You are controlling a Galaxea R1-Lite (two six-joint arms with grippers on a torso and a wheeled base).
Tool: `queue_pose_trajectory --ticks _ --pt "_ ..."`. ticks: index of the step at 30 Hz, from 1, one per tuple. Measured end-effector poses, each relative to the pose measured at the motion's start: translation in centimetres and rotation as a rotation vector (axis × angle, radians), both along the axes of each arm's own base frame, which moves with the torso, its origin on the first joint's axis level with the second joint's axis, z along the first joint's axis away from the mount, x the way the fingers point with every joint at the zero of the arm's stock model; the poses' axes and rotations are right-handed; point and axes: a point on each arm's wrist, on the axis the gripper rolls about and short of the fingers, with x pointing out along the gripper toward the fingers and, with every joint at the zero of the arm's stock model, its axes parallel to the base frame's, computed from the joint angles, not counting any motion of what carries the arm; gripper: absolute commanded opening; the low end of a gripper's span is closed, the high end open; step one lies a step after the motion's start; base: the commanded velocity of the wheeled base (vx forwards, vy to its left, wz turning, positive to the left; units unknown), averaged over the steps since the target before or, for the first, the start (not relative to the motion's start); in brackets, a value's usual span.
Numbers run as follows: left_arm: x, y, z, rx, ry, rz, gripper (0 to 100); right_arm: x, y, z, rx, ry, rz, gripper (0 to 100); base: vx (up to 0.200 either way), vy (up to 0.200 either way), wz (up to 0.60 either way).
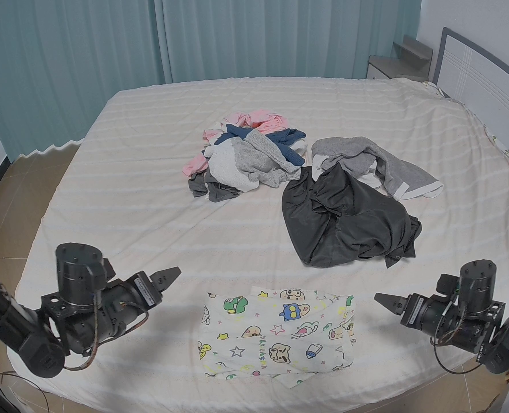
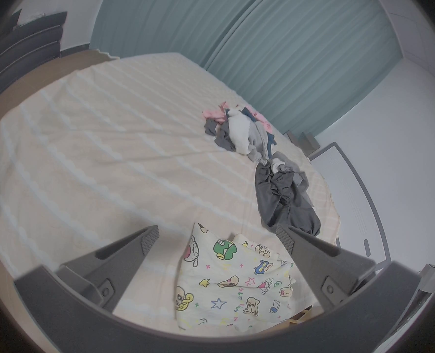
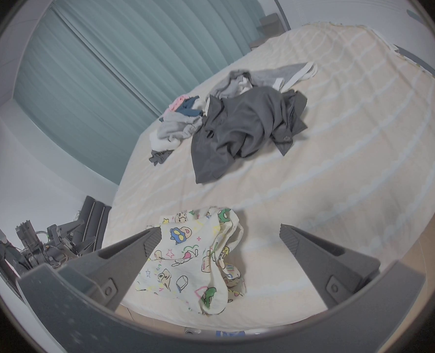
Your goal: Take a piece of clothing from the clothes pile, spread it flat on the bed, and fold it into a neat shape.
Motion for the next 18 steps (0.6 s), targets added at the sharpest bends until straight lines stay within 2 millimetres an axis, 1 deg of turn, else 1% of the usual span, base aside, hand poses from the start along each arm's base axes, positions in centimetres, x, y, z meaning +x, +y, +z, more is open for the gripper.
queue_pose_trajectory --ticks 5,11,15,18 --pt "-3.0 1.7 1.2 0.01 -0.045 0.004 100 -2.1 -1.1 1.6 -0.001 -0.063 -0.056 100 0.0 0.0 0.0" --pt "-6.9 3.5 2.8 -0.011 -0.131 0.012 100 -4.4 -2.1 4.3 -0.001 -0.185 -0.117 100 0.0 0.0 0.0" --pt "-9.3 4.6 3.3 0.004 -0.163 0.04 100 -6.7 -2.9 5.6 -0.015 -0.234 -0.119 100 0.0 0.0 0.0" --pt "-11.0 5.4 3.5 0.027 -0.181 0.053 100 -8.6 -3.7 6.1 -0.032 -0.242 -0.112 100 0.0 0.0 0.0"
